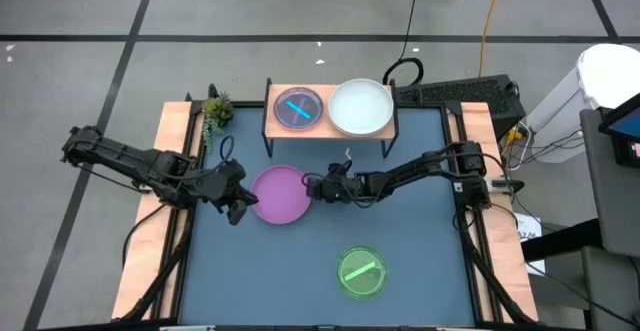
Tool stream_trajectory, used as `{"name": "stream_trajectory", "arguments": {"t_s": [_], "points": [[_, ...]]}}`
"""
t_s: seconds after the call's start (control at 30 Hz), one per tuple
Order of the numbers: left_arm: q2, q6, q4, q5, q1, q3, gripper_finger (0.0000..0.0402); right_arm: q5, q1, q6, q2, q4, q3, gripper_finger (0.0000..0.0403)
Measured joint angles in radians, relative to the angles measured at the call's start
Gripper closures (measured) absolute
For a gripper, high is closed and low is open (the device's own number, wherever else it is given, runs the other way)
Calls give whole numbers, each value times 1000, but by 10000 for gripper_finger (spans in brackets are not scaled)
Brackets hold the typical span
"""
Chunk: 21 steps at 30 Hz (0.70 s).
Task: Place and stack plates onto a shelf
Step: Stack the violet plate on top of the gray plate on the shelf
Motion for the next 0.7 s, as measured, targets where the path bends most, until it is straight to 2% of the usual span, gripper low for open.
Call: {"name": "stream_trajectory", "arguments": {"t_s": [0.23,0.4,0.7], "points": [[0,-7,-2,-8,0,0,339,-74,-12,14,69,103,2,312],[0,-20,-7,-8,0,0,339,-74,-5,14,88,105,3,316],[0,-27,-7,-8,0,0,339,-90,-4,-28,86,110,2,396]]}}
